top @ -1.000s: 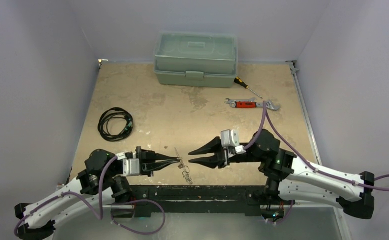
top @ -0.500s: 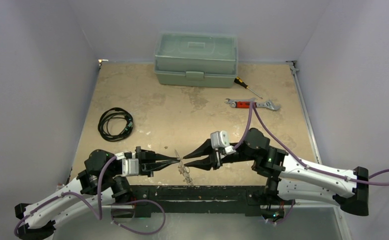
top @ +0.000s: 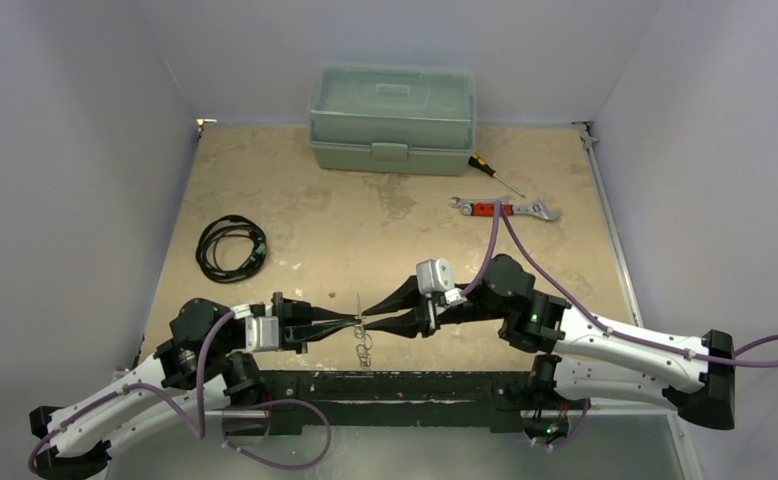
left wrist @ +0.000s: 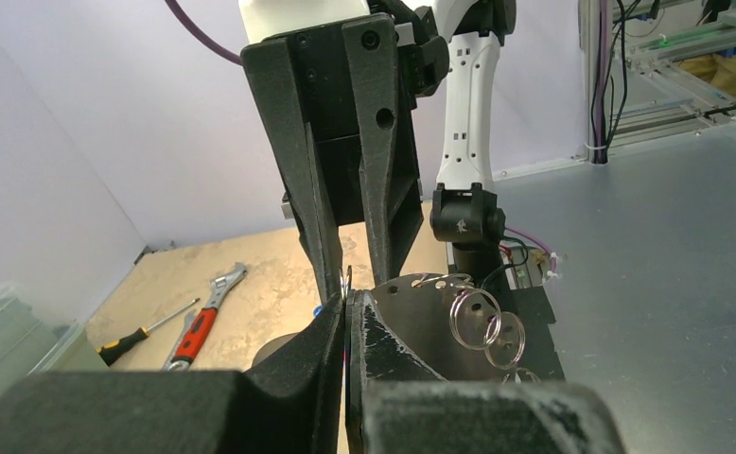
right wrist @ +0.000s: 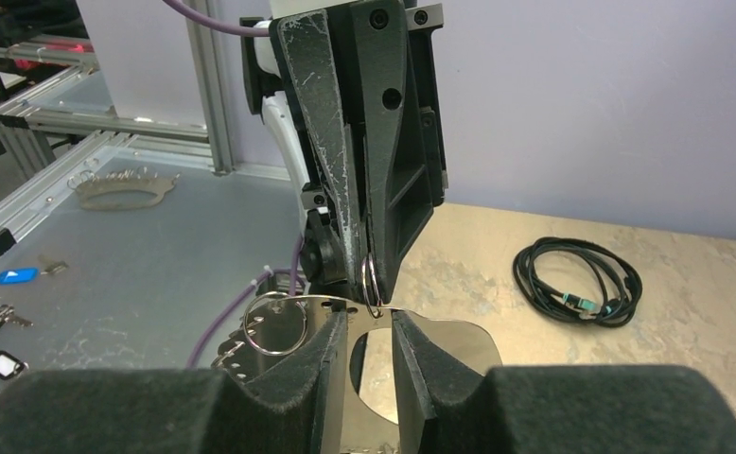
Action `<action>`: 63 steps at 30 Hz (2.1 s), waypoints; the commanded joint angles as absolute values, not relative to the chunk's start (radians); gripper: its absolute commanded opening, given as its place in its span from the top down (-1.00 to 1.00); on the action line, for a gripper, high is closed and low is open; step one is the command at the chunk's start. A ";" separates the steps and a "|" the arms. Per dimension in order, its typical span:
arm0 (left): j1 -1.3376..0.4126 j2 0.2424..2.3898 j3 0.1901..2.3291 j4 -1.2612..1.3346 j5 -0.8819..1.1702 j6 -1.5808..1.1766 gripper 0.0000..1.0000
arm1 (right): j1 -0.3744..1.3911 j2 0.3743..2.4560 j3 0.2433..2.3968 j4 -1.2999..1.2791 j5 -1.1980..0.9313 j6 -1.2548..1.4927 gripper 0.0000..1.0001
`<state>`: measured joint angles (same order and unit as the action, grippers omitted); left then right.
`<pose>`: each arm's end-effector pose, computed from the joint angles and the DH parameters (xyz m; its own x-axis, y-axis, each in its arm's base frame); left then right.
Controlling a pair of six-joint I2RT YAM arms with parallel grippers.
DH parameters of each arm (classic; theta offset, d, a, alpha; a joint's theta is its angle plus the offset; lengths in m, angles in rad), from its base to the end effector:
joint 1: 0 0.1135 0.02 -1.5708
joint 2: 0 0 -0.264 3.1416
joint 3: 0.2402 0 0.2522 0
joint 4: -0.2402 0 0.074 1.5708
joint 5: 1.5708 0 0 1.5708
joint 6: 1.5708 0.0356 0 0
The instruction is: Put the keys on the keyring
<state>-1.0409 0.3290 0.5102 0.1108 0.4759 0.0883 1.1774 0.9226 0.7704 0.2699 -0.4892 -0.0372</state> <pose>0.0372 -0.0958 0.3324 0.2321 -0.2412 -0.9423 0.9721 0.0923 0.2158 0.0676 0.2064 0.3585 0.0819 0.1118 -0.9903 -0.9918 -0.0885 -0.0921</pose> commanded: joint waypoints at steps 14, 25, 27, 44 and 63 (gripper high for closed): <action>-1.035 0.340 0.514 0.161 0.473 0.073 1.00 | 1.175 0.956 0.833 0.368 -0.462 -0.017 0.74; -1.036 0.358 0.522 0.123 0.453 0.088 1.00 | 1.175 0.939 0.827 0.360 -0.452 -0.060 1.00; -1.035 0.367 0.526 0.113 0.448 0.090 1.00 | 1.175 0.930 0.820 0.369 -0.462 -0.068 1.00; -1.035 0.404 0.747 -0.250 0.276 0.231 -0.09 | 1.176 0.926 0.845 0.149 -0.274 -0.161 1.00; -1.035 0.767 1.084 -0.672 0.312 0.446 0.16 | 1.188 1.018 0.934 -0.117 -0.117 -0.225 1.00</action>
<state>-1.0344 0.7269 1.0088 -0.6369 0.2893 0.3771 1.1740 1.0195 0.8734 -0.1196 -0.1383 -0.2081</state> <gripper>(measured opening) 0.428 0.004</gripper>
